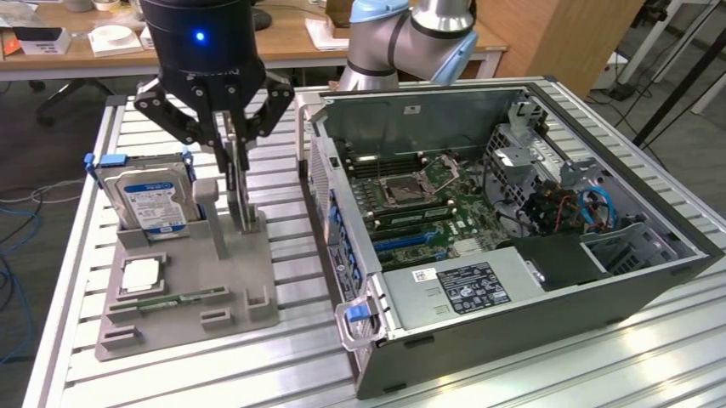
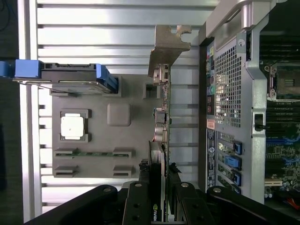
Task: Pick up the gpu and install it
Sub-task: 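Pick up the gpu and move the gpu toward the slot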
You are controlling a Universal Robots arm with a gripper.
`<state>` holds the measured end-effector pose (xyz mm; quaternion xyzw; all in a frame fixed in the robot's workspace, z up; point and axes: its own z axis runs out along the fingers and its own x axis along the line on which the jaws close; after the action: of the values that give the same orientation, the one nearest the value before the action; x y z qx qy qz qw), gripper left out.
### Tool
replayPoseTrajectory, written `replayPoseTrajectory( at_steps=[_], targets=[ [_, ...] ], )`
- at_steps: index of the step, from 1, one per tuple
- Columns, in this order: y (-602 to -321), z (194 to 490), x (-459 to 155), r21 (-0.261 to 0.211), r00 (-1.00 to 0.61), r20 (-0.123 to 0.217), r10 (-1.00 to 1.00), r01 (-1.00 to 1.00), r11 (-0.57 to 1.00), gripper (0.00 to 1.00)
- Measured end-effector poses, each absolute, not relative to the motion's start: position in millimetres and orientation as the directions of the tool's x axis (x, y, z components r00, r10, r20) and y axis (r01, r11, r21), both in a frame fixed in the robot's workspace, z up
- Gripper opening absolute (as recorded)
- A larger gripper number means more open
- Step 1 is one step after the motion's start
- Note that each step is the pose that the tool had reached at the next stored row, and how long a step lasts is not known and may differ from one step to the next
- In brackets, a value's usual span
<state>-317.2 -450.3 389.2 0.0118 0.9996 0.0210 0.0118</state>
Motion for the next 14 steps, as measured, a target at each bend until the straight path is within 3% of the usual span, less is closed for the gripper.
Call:
replayPoseTrajectory(
  at_steps=[14],
  targets=[
    [-450.3, 401.0, -317.2, 0.042, -0.999, -0.023, 0.024, 0.023, 0.999, 0.26]
  ],
)
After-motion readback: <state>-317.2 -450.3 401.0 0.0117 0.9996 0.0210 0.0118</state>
